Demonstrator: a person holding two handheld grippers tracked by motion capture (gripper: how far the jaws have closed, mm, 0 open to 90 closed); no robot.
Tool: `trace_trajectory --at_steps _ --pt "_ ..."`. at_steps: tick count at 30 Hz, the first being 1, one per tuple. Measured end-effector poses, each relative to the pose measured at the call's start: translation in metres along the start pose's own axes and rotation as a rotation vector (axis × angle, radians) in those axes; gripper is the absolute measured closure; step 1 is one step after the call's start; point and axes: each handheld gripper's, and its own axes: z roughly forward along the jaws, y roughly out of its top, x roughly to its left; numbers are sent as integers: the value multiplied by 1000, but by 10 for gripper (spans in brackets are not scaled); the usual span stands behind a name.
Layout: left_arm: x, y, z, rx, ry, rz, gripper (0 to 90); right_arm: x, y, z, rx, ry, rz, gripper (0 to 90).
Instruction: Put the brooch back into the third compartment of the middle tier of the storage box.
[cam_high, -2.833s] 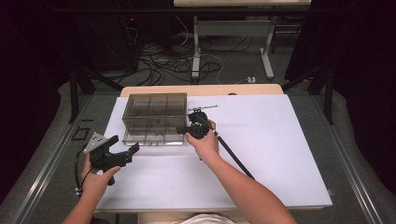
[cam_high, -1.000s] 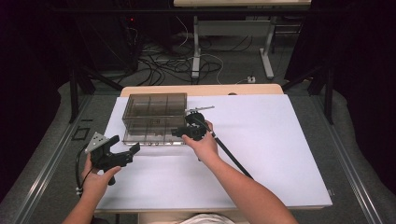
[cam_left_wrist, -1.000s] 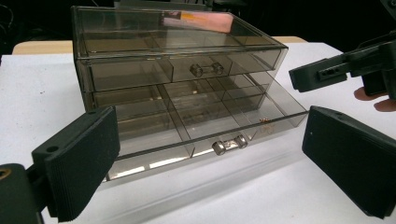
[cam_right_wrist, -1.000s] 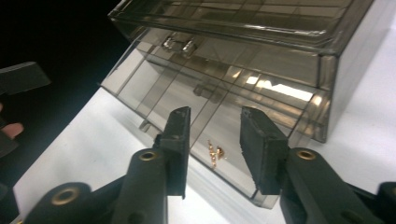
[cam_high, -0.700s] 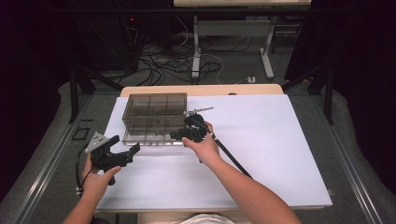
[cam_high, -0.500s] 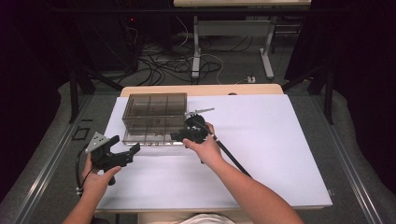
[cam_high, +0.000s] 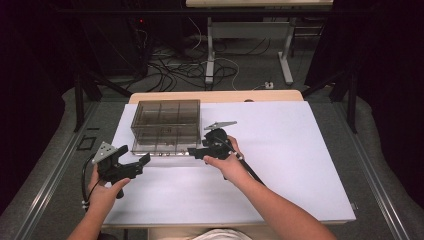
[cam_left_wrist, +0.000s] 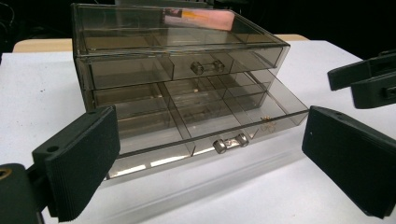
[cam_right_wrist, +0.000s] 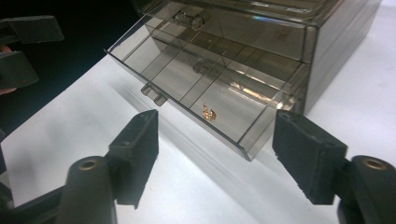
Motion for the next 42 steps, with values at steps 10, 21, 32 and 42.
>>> trace_trajectory --at_steps 10,21,32,42 --pt "-1 0 0 4 -1 -2 45 -5 -12 -15 5 1 7 276" --pt "-1 0 1 5 0 -3 45 -18 -27 -32 4 -19 24 219" --pt "-2 0 1 6 3 -1 45 -31 -43 -49 -14 -48 44 174" --pt "-1 0 2 8 4 -1 45 -42 -56 -62 -37 -78 67 155"
